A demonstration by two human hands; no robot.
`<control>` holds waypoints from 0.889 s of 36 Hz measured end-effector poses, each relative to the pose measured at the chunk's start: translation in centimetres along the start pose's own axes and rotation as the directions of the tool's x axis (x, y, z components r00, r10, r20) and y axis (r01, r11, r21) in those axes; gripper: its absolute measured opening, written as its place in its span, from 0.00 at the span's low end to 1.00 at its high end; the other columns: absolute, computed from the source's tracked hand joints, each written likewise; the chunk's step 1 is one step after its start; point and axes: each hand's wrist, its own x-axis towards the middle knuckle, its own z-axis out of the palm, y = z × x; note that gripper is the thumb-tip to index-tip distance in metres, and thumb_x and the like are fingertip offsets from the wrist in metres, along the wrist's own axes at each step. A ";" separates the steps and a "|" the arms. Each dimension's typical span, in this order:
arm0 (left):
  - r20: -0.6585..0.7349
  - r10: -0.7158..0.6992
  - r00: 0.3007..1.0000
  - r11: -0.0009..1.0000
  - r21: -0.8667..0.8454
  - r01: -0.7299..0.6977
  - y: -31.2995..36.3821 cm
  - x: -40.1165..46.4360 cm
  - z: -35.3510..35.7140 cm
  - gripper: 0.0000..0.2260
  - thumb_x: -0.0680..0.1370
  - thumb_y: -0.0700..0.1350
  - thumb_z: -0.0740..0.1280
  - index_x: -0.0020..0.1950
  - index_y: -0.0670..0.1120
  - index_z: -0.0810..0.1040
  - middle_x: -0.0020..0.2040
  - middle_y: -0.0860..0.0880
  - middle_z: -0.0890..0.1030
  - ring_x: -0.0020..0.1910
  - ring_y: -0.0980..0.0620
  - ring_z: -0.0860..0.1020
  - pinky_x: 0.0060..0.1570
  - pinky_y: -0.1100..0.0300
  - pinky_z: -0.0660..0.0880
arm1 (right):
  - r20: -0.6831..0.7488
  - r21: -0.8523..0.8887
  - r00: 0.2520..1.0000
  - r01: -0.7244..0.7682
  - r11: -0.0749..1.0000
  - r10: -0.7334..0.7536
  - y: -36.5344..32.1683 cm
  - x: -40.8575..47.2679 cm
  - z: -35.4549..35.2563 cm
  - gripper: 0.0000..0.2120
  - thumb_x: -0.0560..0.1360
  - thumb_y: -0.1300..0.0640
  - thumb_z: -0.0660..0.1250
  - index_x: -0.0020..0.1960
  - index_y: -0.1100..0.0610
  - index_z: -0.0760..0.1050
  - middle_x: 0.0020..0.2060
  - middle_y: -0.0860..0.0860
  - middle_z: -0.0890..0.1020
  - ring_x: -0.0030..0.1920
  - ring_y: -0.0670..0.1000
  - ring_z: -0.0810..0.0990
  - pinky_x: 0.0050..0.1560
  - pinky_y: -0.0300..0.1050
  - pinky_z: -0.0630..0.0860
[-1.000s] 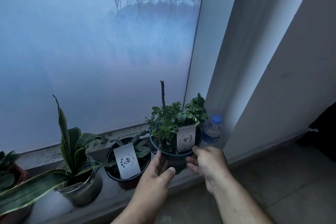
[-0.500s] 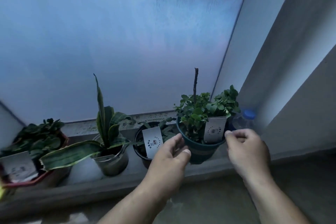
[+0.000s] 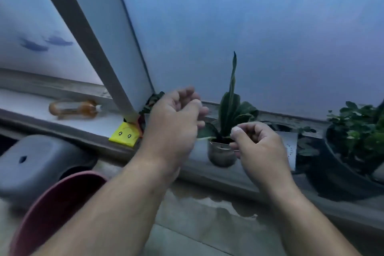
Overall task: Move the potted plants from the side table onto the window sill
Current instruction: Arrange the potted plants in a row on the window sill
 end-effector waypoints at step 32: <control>-0.174 -0.145 0.974 0.945 0.269 0.188 -1.9 5.4 -9.3 0.16 0.79 0.42 0.67 0.66 0.48 0.76 0.62 0.49 0.79 0.61 0.50 0.79 0.64 0.47 0.76 | 0.216 -0.228 0.958 -0.137 0.964 0.187 1.0 -3.1 5.9 0.14 0.77 0.51 0.70 0.63 0.49 0.78 0.48 0.46 0.84 0.50 0.48 0.84 0.57 0.55 0.82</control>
